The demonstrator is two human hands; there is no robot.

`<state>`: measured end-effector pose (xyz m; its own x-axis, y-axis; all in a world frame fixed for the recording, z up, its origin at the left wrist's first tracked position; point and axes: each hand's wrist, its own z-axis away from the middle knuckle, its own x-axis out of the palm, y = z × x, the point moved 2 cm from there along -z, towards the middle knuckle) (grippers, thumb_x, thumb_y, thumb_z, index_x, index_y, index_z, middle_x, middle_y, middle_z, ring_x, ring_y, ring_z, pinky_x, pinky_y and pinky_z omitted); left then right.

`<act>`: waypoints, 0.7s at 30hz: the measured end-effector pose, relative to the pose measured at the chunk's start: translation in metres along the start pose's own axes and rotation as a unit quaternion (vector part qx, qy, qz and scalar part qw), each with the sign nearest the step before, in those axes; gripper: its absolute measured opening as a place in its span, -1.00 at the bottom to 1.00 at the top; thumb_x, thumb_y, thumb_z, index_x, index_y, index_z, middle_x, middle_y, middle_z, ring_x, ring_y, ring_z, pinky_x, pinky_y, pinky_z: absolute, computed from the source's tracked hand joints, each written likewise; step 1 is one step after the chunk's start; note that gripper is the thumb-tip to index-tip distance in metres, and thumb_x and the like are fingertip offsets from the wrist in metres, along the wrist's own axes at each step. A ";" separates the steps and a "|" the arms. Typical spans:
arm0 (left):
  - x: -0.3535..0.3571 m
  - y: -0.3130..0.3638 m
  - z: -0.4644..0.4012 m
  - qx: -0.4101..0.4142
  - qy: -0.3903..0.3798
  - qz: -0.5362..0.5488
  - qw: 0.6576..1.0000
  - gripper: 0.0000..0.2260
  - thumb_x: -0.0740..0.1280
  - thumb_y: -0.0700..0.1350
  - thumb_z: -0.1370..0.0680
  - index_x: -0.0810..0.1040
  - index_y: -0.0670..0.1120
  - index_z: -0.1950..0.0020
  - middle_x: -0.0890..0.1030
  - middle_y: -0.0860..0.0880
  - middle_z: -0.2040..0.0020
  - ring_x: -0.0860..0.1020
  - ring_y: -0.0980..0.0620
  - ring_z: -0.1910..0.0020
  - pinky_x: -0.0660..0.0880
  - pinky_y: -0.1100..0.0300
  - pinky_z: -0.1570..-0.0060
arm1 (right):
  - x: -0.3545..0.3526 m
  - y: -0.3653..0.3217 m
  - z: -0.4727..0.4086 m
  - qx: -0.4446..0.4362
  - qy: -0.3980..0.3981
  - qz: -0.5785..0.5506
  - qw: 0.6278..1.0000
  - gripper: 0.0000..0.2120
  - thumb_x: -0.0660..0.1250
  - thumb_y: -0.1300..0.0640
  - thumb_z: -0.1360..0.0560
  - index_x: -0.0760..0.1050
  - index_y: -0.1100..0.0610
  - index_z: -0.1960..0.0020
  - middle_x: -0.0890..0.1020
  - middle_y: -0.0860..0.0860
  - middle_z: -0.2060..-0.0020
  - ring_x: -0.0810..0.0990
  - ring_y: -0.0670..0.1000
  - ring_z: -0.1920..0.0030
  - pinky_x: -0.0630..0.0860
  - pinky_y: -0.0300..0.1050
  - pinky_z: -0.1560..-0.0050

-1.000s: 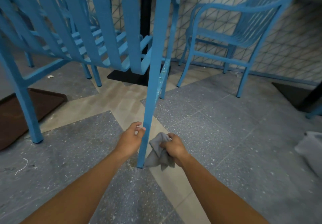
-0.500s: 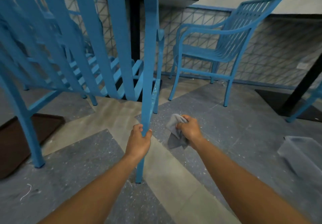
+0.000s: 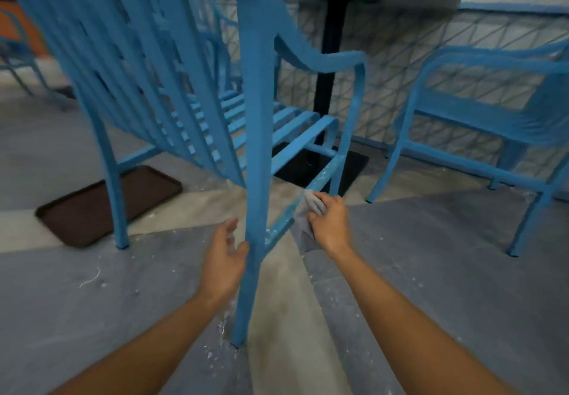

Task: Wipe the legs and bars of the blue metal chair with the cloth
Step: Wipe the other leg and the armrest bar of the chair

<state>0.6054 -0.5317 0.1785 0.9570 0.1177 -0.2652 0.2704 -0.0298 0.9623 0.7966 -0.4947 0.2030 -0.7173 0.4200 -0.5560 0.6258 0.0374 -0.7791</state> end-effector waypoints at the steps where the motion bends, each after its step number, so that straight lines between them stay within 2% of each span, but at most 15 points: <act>1: 0.005 0.002 -0.001 0.009 0.006 -0.007 1.000 -0.60 0.27 -0.24 -0.54 0.32 -0.06 -0.37 0.42 0.02 -0.32 0.43 -0.03 -0.27 0.40 0.09 -0.23 | 0.004 -0.001 -0.005 -0.035 -0.027 0.005 0.999 -0.65 0.25 0.35 -0.46 0.50 0.14 -0.21 0.42 0.07 0.01 0.46 0.01 0.07 0.40 -0.26 0.01; 3: 0.014 0.010 0.000 0.034 0.014 -0.029 0.999 -0.55 0.30 -0.23 -0.51 0.31 -0.02 -0.38 0.44 0.08 -0.26 0.43 0.07 -0.20 0.38 0.16 -0.15 | 0.011 -0.003 -0.013 -0.102 -0.071 0.020 0.992 -0.57 0.25 0.39 -0.42 0.48 0.12 -0.25 0.37 0.03 0.02 0.41 -0.04 0.10 0.31 -0.37 0.07; 4: 0.018 0.015 0.002 0.041 0.021 -0.040 0.998 -0.53 0.31 -0.24 -0.50 0.31 0.00 -0.37 0.44 0.11 -0.22 0.43 0.11 -0.16 0.36 0.20 -0.10 | 0.014 -0.003 -0.015 -0.130 -0.096 0.029 0.986 -0.54 0.24 0.40 -0.41 0.47 0.12 -0.27 0.37 0.05 0.00 0.42 -0.02 0.08 0.31 -0.36 0.05; 6: 0.024 0.023 0.006 0.035 0.038 -0.061 0.997 -0.54 0.30 -0.26 -0.48 0.33 0.01 -0.34 0.45 0.11 -0.16 0.43 0.12 -0.11 0.34 0.23 -0.04 | 0.025 -0.005 -0.018 -0.176 -0.149 0.043 0.972 -0.55 0.24 0.39 -0.41 0.47 0.14 -0.26 0.38 0.09 -0.05 0.46 0.06 0.01 0.38 -0.23 -0.01; 8: 0.030 0.031 0.009 0.024 0.063 -0.058 0.996 -0.59 0.27 -0.33 -0.47 0.36 -0.01 -0.26 0.49 0.05 -0.11 0.47 0.06 -0.08 0.40 0.24 0.00 | 0.034 -0.006 -0.018 -0.212 -0.199 0.052 0.955 -0.65 0.24 0.37 -0.42 0.52 0.18 -0.18 0.39 0.11 -0.04 0.44 0.12 -0.05 0.40 -0.09 -0.04; 12: 0.031 0.041 0.008 0.002 0.100 -0.075 0.992 -0.64 0.22 -0.39 -0.43 0.42 -0.04 -0.12 0.56 -0.04 -0.03 0.54 -0.04 -0.03 0.48 0.11 -0.01 | 0.047 -0.001 -0.017 -0.255 -0.242 0.091 0.932 -0.70 0.25 0.30 -0.48 0.55 0.15 -0.18 0.46 0.17 -0.08 0.37 0.14 -0.12 0.39 -0.02 -0.14; 13: 0.031 0.042 0.008 -0.005 0.101 -0.082 0.992 -0.64 0.22 -0.39 -0.42 0.43 -0.04 -0.11 0.57 -0.03 -0.01 0.55 -0.05 -0.01 0.50 0.09 -0.01 | 0.050 0.000 -0.016 -0.262 -0.256 0.096 0.925 -0.72 0.26 0.28 -0.48 0.56 0.13 -0.15 0.50 0.16 -0.06 0.40 0.15 -0.11 0.40 0.01 -0.13; 16: 0.028 0.043 0.008 -0.023 0.088 -0.088 0.992 -0.66 0.25 -0.38 -0.43 0.45 -0.04 -0.10 0.61 -0.05 0.02 0.59 -0.05 0.01 0.54 0.04 -0.04 | 0.061 0.003 -0.009 -0.290 -0.324 0.125 0.892 -0.81 0.23 0.26 -0.38 0.58 0.12 0.09 0.60 0.10 0.10 0.53 0.18 0.01 0.48 0.08 0.00; 18: 0.025 0.043 0.008 -0.026 0.078 -0.087 0.993 -0.69 0.27 -0.35 -0.45 0.47 -0.03 -0.10 0.62 -0.05 0.03 0.60 -0.04 0.02 0.55 0.06 -0.03 | 0.067 0.004 -0.005 -0.300 -0.362 0.135 0.872 -0.71 0.19 0.27 -0.35 0.57 0.11 0.01 0.62 0.08 0.02 0.54 0.16 -0.04 0.48 0.08 -0.08; 21: 0.024 0.041 0.008 -0.009 0.065 -0.078 0.995 -0.67 0.24 -0.36 -0.45 0.46 0.04 -0.06 0.61 0.04 0.03 0.59 0.04 0.02 0.53 0.22 0.04 | 0.063 0.007 -0.006 -0.337 -0.382 0.110 0.853 -0.54 0.20 0.37 -0.41 0.48 0.13 -0.27 0.53 0.07 -0.24 0.43 0.09 -0.27 0.32 0.00 -0.34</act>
<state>0.6402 -0.5384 0.2110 0.8816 0.2463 -0.4027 0.4117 0.0164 0.9112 0.7574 -0.4627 0.1644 -0.3877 -0.2205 -0.8950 0.6204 0.6557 -0.4303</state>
